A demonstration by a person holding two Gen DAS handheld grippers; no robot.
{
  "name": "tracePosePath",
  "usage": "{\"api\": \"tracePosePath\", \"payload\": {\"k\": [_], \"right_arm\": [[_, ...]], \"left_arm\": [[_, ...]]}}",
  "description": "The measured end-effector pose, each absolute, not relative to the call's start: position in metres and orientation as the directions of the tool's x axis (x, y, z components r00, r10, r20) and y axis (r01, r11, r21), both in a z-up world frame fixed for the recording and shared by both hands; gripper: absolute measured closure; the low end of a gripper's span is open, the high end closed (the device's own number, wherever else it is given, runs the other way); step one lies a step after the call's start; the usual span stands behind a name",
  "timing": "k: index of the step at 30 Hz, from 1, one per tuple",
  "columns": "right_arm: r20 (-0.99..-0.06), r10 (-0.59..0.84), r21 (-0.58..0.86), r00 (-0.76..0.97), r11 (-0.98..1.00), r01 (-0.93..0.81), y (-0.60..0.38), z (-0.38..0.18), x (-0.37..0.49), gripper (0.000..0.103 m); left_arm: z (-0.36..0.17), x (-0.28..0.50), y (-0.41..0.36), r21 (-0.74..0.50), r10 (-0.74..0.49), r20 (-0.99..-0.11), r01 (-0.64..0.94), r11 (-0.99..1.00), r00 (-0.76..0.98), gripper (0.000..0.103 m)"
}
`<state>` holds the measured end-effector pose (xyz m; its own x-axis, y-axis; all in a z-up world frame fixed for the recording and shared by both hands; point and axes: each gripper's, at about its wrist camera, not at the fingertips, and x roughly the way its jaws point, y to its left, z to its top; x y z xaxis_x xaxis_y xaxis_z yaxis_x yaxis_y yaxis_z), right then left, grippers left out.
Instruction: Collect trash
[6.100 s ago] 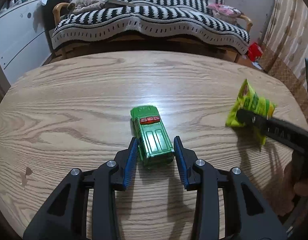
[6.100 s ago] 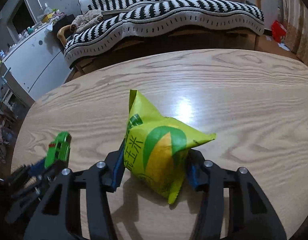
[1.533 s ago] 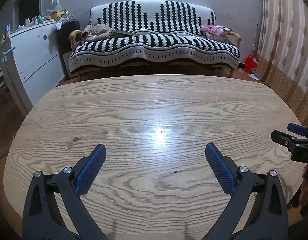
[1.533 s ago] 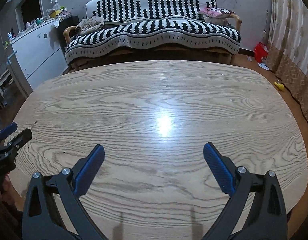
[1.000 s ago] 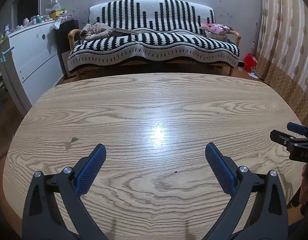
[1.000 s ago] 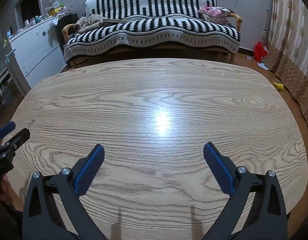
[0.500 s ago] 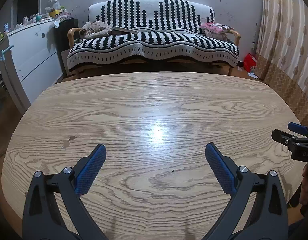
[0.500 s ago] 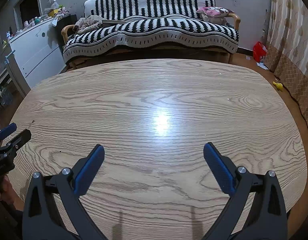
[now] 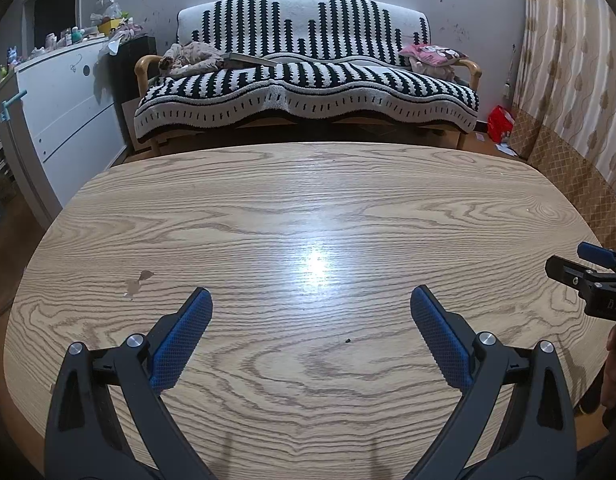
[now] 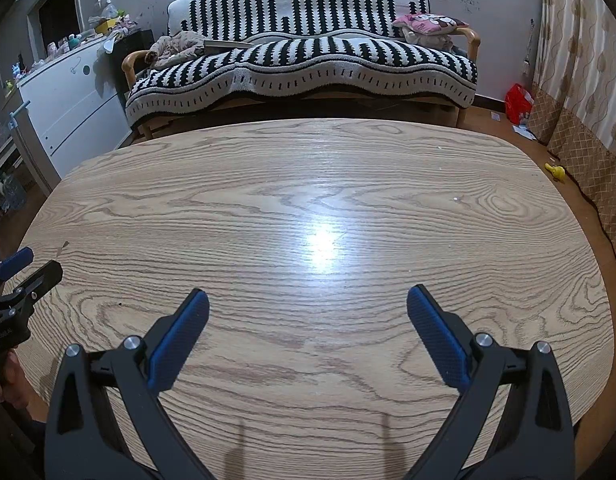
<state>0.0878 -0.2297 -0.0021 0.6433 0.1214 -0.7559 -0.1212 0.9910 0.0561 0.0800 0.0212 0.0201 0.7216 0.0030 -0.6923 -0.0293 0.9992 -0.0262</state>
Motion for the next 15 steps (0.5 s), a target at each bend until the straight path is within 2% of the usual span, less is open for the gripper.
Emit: {"api": "tracePosePath", "payload": {"k": [15], "right_arm": [[-0.756,0.121,0.056,0.644,0.991,-0.12,-0.2329,-0.0011,0.0868,0.007]], "left_arm": [[0.0191,0.0789,0.0219,-0.031,0.002,-0.7,-0.033,0.999,0.714,0.007]]}}
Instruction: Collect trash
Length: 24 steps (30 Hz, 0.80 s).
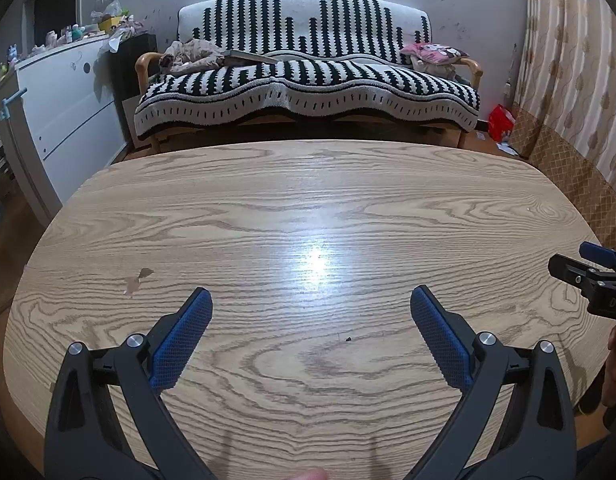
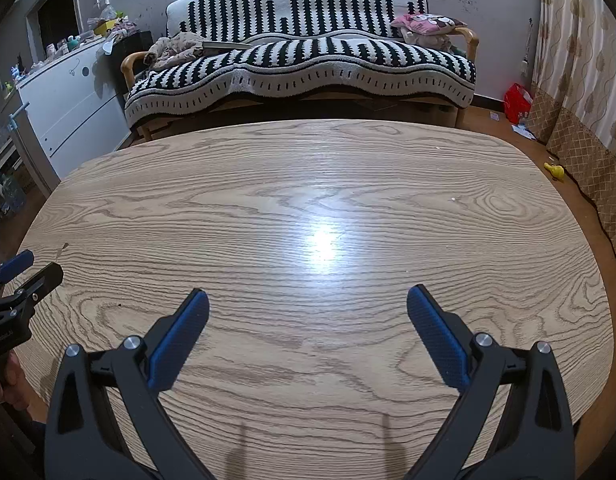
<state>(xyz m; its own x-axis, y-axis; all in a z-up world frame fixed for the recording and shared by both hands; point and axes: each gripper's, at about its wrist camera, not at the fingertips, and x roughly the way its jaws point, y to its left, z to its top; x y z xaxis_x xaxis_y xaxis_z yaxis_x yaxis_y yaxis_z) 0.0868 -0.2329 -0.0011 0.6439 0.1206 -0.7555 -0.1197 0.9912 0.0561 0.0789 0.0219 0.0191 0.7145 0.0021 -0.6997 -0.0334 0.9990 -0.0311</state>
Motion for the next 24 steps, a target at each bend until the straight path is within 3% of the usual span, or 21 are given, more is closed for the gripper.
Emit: {"api": "tracePosePath", "payload": {"k": [24], "right_arm": [[-0.759,0.115,0.055,0.641,0.992,-0.113,-0.2354,0.0007,0.0894,0.007]], "left_arm": [[0.019,0.0863,0.0302,-0.036,-0.007,-0.71,-0.026,0.999,0.704,0.007]]}}
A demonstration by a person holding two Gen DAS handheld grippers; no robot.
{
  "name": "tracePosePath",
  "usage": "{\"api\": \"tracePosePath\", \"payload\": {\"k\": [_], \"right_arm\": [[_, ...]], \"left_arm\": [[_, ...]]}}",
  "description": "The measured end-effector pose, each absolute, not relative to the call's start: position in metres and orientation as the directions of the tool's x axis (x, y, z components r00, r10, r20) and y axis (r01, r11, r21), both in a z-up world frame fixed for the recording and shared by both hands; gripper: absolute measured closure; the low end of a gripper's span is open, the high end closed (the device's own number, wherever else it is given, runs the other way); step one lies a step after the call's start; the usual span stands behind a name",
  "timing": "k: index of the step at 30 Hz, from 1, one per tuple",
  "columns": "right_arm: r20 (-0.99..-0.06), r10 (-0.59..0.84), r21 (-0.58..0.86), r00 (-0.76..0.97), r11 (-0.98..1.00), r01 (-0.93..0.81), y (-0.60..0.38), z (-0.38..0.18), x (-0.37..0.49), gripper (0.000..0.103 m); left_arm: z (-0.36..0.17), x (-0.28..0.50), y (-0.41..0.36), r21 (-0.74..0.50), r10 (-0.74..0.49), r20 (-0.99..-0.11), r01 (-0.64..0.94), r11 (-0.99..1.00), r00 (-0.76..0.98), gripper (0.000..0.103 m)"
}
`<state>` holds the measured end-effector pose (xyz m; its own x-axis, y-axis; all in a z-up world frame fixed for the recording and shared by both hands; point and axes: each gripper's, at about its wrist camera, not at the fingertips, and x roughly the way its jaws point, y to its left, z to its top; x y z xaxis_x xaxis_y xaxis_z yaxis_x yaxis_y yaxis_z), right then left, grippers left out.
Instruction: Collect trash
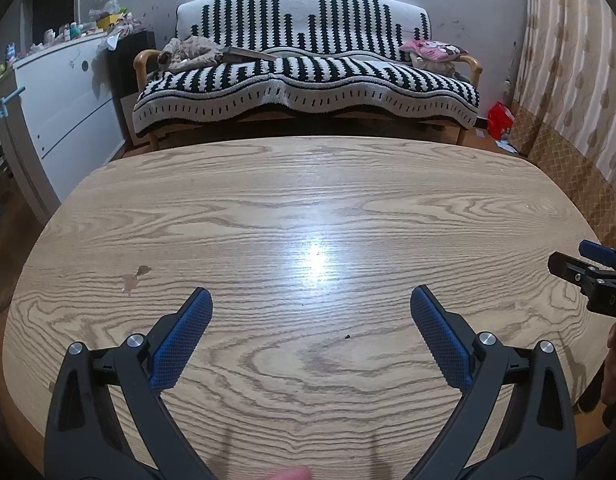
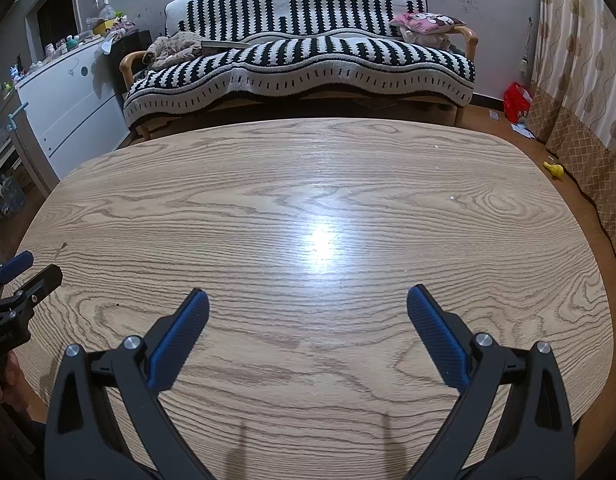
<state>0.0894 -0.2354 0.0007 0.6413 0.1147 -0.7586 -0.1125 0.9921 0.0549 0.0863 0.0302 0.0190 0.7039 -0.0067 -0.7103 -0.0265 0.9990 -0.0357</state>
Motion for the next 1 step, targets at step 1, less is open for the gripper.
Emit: {"api": "tracePosePath", "payload": {"k": [1], "right_arm": [[-0.76,0.113,0.054,0.641,0.992,-0.11,-0.2363,0.0006,0.09,0.007]], "left_arm": [[0.0188,0.0862,0.0316,-0.037,-0.007,-0.71,-0.028,0.999,0.705,0.007]]}}
